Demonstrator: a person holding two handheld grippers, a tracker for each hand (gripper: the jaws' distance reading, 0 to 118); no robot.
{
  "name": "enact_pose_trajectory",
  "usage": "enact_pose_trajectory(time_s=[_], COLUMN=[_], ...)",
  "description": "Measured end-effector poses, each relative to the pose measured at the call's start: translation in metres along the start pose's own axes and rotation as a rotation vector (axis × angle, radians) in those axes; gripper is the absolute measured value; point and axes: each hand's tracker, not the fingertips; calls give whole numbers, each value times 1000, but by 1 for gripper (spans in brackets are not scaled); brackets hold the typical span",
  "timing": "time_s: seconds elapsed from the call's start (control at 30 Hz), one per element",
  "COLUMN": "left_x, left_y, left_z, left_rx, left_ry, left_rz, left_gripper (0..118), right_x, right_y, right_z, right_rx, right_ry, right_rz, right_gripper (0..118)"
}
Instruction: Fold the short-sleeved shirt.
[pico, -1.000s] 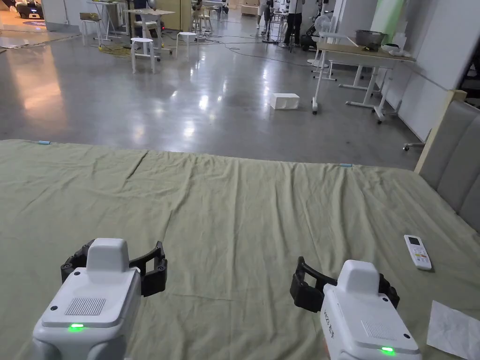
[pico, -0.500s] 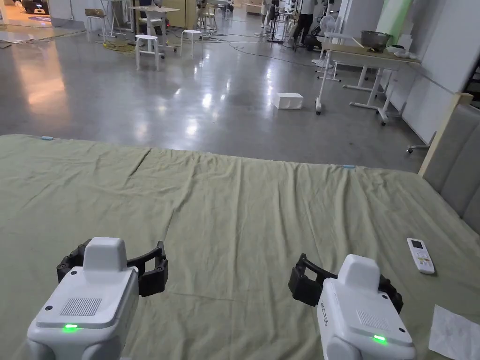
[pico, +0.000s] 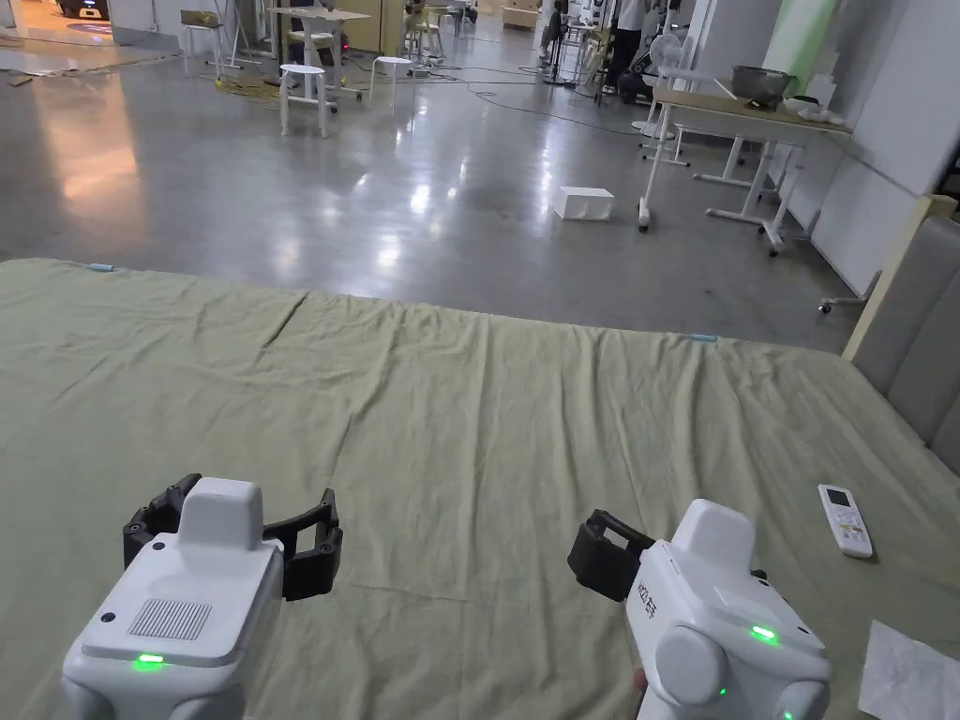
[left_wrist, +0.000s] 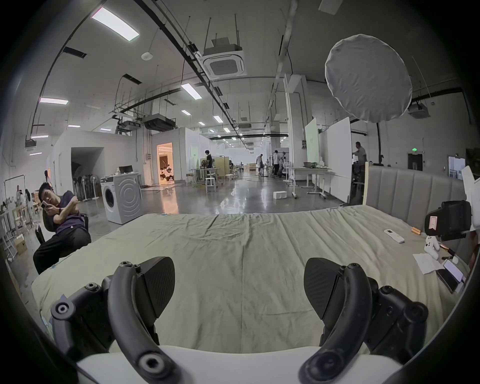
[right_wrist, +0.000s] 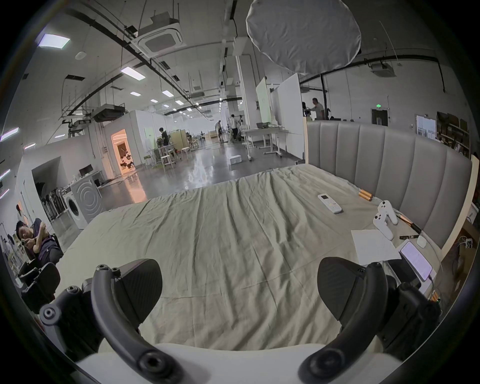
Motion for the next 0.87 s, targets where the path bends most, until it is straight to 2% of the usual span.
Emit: enact_pose_trajectory(time_s=[0.33,0.73,0.87], left_x=[-1,1,0], left_y=[-1,2,3], left_z=[-3,-4,-4], left_rx=[-25,-28,-25], left_ry=[1,-19,-19], left_rz=[19,-1,6], left_gripper=[102,102,102], right_x=[2,8,7], right_y=[-8,-5,-6], right_z=[-9,-15,-11], right_rx=[-30,-67,-23], right_ry=[-9,8,-8], right_rz=[58,34,47], right_gripper=[118,118,118])
